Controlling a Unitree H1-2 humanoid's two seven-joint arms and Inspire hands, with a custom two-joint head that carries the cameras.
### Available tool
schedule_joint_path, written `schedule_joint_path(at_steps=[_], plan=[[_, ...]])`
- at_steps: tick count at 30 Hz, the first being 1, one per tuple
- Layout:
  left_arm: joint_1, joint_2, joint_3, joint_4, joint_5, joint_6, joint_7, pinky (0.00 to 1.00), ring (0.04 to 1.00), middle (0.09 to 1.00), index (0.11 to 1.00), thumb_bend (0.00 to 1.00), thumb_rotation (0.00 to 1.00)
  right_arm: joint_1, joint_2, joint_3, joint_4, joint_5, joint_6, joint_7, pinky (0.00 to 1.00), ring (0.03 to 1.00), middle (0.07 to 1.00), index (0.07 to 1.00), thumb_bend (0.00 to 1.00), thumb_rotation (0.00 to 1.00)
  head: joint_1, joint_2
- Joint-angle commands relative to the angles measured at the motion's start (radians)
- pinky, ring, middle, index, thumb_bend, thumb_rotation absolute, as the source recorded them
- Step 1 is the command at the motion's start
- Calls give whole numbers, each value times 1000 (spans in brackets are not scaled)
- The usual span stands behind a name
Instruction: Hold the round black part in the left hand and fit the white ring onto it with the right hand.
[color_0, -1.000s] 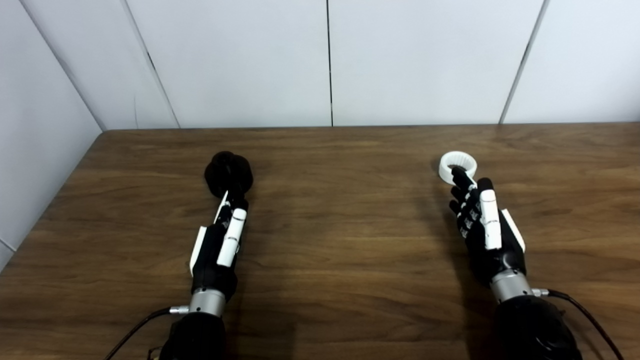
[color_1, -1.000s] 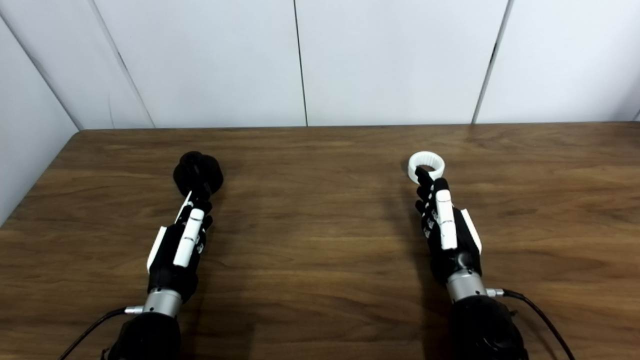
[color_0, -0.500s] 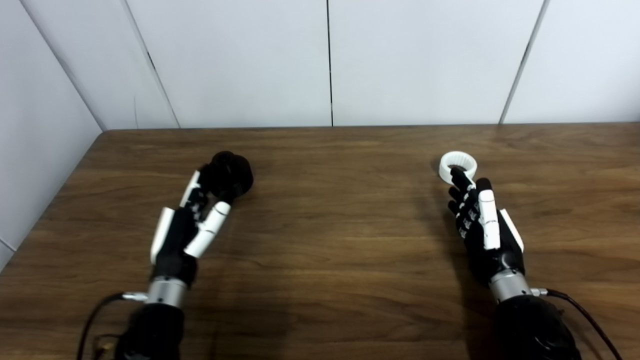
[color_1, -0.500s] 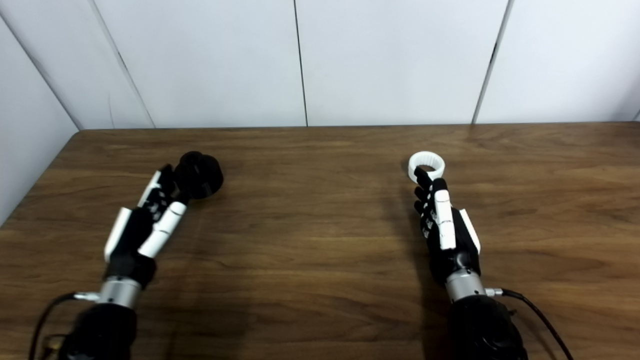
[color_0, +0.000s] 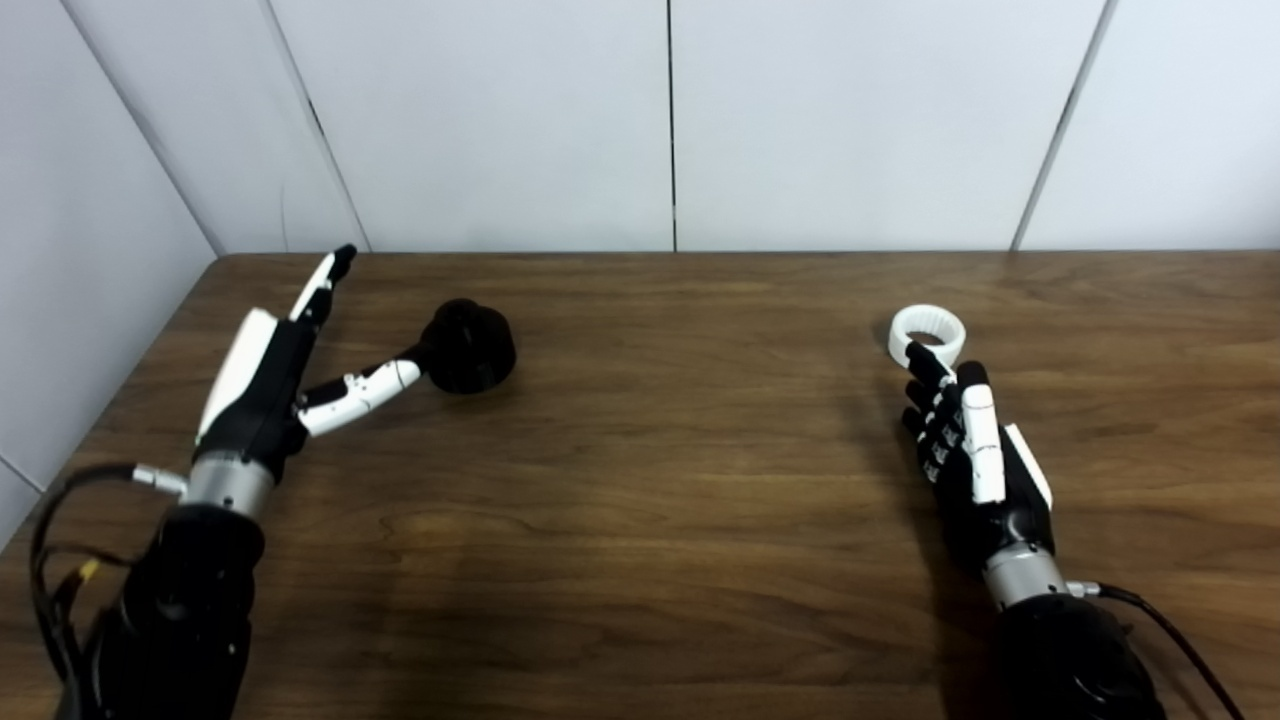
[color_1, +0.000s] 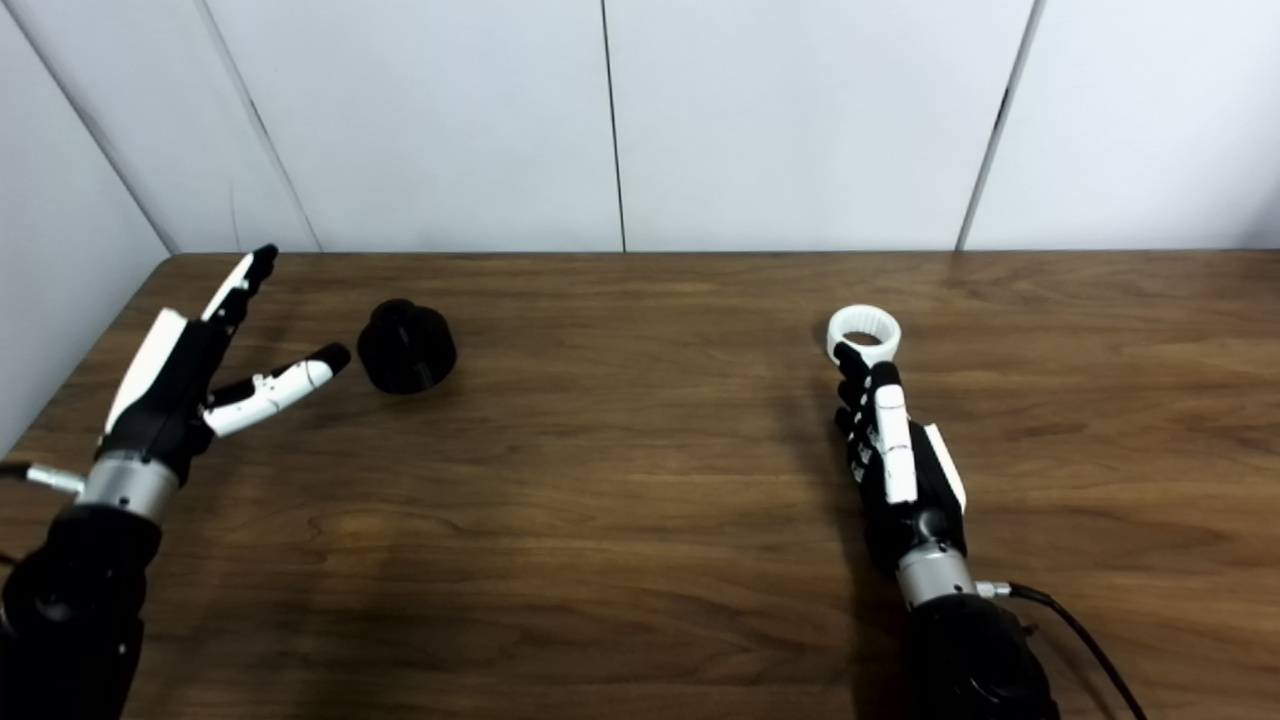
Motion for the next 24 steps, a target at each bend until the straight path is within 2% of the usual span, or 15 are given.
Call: schedule_joint_path(at_steps=[1, 7, 10, 17, 20, 24], plan=[[-61, 40, -4, 12, 42, -1, -10, 988, 1000, 1000, 1000, 893, 531, -36, 9, -3, -23, 11, -23, 3, 1000, 996, 968, 909, 586, 1000, 1, 1], [-123, 59, -32, 90, 74, -17, -37, 965, 1000, 1000, 972, 915, 451, -29, 17, -4, -27, 6, -27, -2, 1000, 992, 963, 902, 594, 999, -1, -3], [-157, 82, -67, 142, 111, -28, -57, 969, 1000, 1000, 974, 930, 483, -26, 19, -6, -27, 6, -31, -3, 1000, 991, 964, 901, 594, 1000, -3, -6], [-244, 137, -144, 254, 136, -2, -165, 995, 1000, 1000, 954, 998, 529, -15, 24, -8, -27, 5, -40, -3, 1000, 993, 971, 906, 604, 1000, -3, -8], [-275, 150, -170, 290, 156, 4, -199, 958, 1000, 1000, 944, 1000, 516, -11, 29, -12, -29, 7, -37, -8, 1000, 991, 968, 901, 606, 999, -2, -7], [-296, 149, -176, 333, 161, -2, -213, 931, 1000, 1000, 930, 1000, 496, -9, 29, -15, -26, 12, -42, -3, 1000, 985, 968, 904, 612, 995, -3, -9]])
